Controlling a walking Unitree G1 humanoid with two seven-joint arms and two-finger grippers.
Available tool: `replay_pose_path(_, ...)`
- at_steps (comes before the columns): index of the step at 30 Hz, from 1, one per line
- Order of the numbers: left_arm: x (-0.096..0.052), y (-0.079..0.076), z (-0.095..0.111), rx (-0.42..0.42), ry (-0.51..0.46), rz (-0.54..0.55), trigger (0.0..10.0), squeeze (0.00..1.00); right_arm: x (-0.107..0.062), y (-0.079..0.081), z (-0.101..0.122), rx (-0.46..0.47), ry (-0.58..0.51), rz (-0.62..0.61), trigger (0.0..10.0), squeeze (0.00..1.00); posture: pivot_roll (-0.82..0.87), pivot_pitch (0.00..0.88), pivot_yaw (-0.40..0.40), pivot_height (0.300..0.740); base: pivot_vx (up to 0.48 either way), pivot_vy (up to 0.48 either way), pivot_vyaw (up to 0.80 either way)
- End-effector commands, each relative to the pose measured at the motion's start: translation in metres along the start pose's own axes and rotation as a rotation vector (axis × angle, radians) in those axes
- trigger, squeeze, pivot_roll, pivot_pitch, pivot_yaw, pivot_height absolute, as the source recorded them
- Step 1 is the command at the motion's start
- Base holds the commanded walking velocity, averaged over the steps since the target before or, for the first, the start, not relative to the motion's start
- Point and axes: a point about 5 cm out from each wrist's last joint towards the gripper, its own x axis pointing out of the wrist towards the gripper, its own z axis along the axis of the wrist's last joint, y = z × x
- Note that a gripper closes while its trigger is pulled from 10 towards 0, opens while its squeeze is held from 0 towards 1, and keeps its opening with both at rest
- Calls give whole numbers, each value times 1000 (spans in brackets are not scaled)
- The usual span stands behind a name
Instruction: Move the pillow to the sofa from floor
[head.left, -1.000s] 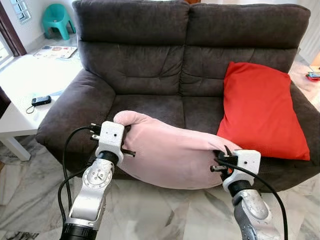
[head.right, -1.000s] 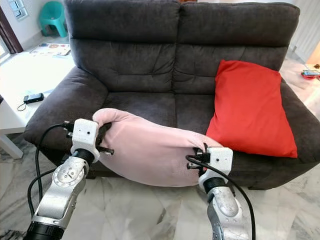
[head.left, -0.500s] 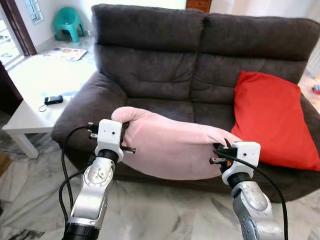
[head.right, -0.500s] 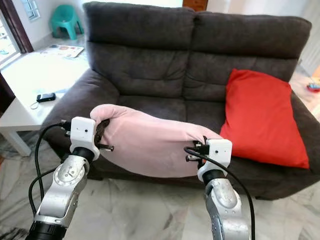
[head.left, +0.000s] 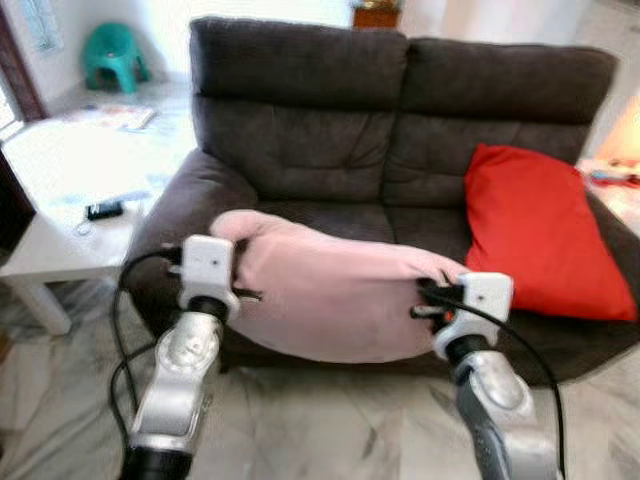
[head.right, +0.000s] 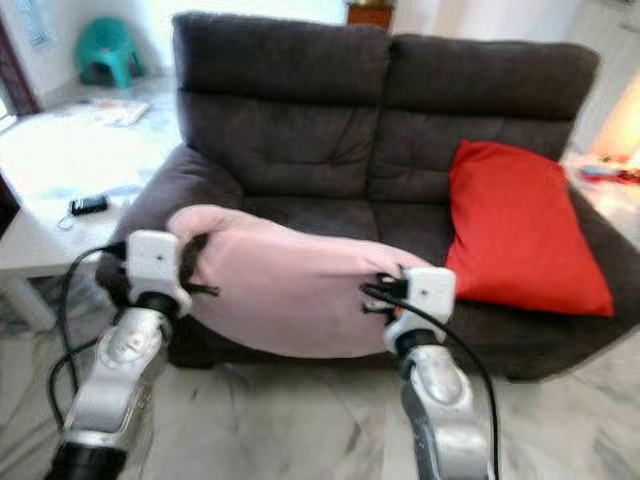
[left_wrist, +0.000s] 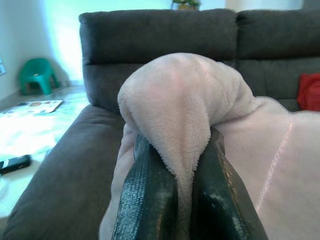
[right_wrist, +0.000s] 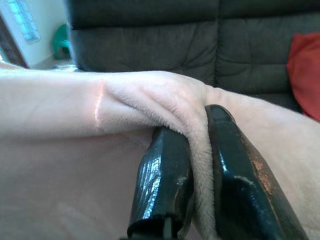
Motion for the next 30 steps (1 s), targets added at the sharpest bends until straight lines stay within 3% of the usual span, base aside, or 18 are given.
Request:
replay_pose_path(1, 3, 4, 12, 0, -48, 46, 10000, 0, 0, -15, 27, -19, -112, -66, 10000, 0, 26, 0, -81, 740, 0, 480, 0)
replay_pose_path(8, 4, 3, 13, 0, -48, 45, 10000, 0, 2, -12, 31, -16, -112, -55, 10000, 0, 23, 0, -79, 740, 0, 383, 0)
replay_pose_path(30, 4, 0, 18, 8, -66, 23, 10000, 0, 5, -1, 41, -16, -135, -7, 10000, 0, 28, 0, -77, 740, 37, 0, 0)
